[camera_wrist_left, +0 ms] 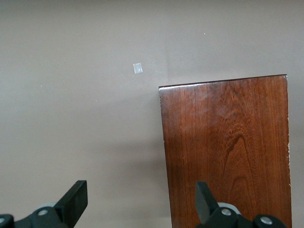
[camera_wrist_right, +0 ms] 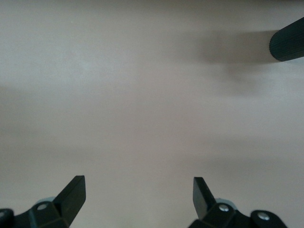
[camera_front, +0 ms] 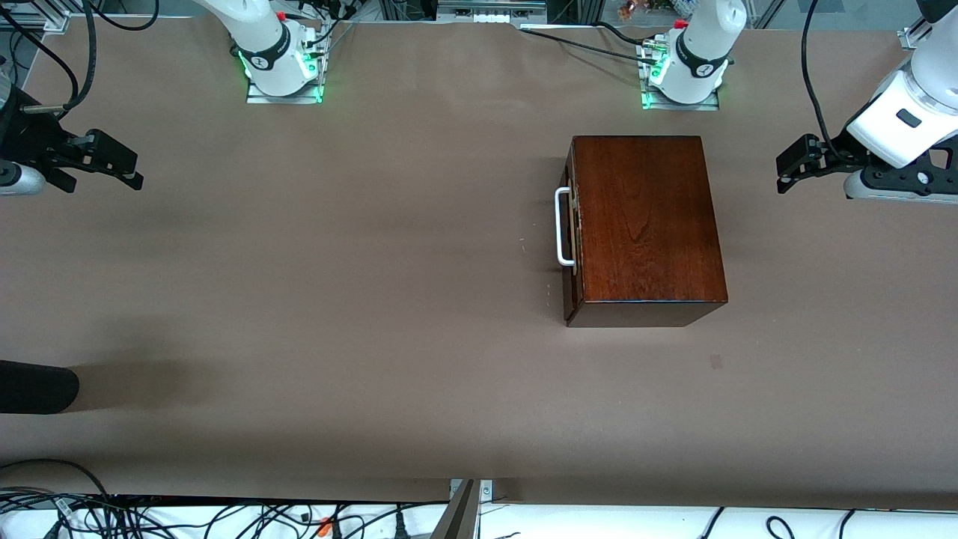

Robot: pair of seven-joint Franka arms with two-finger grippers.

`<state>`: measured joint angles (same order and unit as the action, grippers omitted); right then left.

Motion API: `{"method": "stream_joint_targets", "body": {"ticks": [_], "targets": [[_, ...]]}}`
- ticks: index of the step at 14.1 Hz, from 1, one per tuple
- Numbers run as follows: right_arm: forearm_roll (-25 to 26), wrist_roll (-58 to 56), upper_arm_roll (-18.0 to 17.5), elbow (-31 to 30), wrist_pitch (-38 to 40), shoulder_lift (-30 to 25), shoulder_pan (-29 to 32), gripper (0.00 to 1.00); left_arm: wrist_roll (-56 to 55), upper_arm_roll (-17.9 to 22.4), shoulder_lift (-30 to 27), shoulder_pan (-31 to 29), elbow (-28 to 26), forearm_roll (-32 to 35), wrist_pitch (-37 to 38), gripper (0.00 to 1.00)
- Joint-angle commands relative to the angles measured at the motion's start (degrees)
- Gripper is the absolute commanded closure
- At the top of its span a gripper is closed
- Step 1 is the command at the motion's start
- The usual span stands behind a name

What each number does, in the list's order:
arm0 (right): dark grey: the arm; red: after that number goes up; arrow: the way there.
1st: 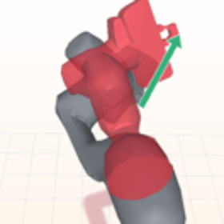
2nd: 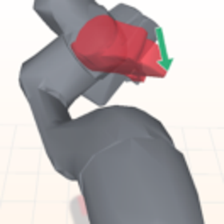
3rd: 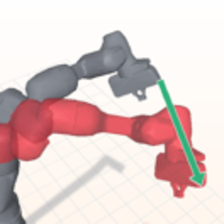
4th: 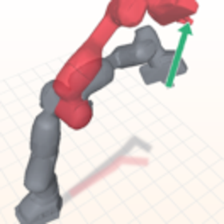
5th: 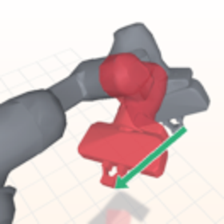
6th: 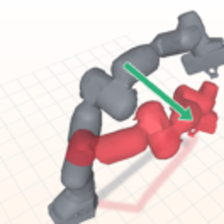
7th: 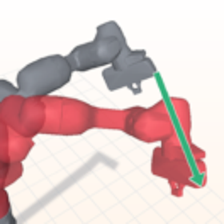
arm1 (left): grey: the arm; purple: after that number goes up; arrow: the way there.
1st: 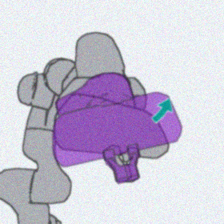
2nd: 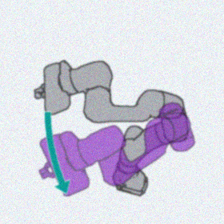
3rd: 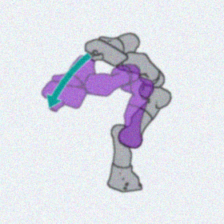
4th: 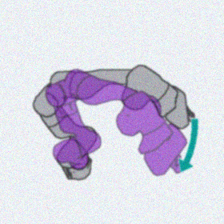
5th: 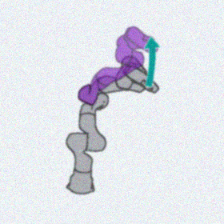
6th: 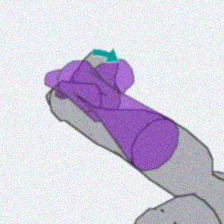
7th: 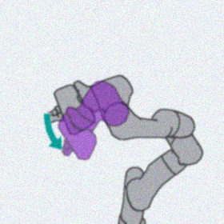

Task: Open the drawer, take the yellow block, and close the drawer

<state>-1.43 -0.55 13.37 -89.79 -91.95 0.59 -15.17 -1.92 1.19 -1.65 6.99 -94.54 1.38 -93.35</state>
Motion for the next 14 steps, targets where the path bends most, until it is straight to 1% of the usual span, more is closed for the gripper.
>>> {"method": "stream_joint_targets", "body": {"ticks": [1, 5, 7, 12, 13, 14], "targets": [[-0.33, -0.16, -0.18, 1.11, 0.11, 0.38, 0.14, 0.00, 0.69, -0.57, -0.90, -0.75, -0.65, -1.20, 0.18, 0.00], [-0.33, -0.16, -0.18, 1.11, 0.11, 0.38, 0.14, 0.00, 0.78, -0.75, -0.38, 0.03, -0.30, -0.50, 0.53, 0.00], [-0.33, -0.16, -0.18, 1.11, 0.11, 0.38, 0.14, 0.00, -0.79, -2.15, -0.46, -0.14, 0.31, -0.50, 1.67, 0.00], [-0.33, -0.16, -0.18, 1.11, 0.11, 0.38, 0.14, 0.00, -1.69, -2.51, -0.29, 0.12, 0.93, -0.94, 1.94, 0.00], [-0.33, -0.16, -0.18, 1.11, 0.11, 0.38, 0.14, 0.00, -1.60, -2.85, -0.11, 0.30, 0.93, -0.94, 1.94, 0.00], [-0.33, -0.16, -0.18, 1.11, 0.11, 0.38, 0.14, 0.00, -1.86, -4.51, -0.02, 0.30, 1.02, -1.02, 1.94, 0.00]]}}
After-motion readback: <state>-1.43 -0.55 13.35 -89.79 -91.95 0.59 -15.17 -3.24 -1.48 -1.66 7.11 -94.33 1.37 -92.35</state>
